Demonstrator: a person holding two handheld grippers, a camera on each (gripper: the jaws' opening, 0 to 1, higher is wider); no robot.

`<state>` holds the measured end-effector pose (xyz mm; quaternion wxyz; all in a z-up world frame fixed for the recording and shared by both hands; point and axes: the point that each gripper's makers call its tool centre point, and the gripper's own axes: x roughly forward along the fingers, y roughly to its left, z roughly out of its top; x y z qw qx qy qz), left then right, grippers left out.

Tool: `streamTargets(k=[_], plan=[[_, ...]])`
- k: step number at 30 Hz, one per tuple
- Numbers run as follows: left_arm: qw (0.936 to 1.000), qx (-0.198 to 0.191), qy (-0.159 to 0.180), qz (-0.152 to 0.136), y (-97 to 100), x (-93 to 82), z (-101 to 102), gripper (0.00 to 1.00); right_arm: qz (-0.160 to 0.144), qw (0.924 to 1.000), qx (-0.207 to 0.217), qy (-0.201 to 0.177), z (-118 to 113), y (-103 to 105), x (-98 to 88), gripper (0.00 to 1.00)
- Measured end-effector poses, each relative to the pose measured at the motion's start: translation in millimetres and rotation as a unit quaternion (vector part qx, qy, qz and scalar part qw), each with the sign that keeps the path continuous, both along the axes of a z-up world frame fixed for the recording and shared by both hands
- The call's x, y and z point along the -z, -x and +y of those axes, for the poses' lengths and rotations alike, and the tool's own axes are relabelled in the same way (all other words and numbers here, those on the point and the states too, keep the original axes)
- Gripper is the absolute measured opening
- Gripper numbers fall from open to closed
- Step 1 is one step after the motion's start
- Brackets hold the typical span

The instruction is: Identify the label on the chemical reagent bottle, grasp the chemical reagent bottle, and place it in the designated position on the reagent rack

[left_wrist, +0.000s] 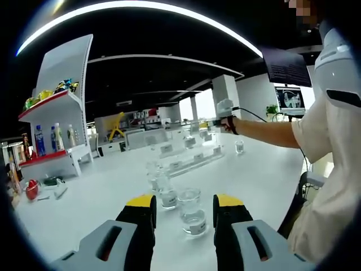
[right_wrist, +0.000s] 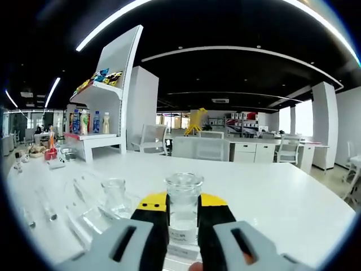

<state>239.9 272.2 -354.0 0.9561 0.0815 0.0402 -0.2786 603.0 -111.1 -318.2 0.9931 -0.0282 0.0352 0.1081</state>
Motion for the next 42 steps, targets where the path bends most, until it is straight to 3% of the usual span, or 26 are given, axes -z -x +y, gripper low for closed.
streamTargets(k=[17,42], plan=[[1.0000,-0.002,-0.001,-0.001,0.1,-0.5,0.8,0.40,0.006,0.9999,0.000,-0.012,0.2,-0.8,2.5,0.18],[1.0000,-0.004,0.000,0.000,0.5,0.1,2.2,0.40,0.033,0.9994,-0.004,-0.010,-1.3,-1.4,22.8,0.18]])
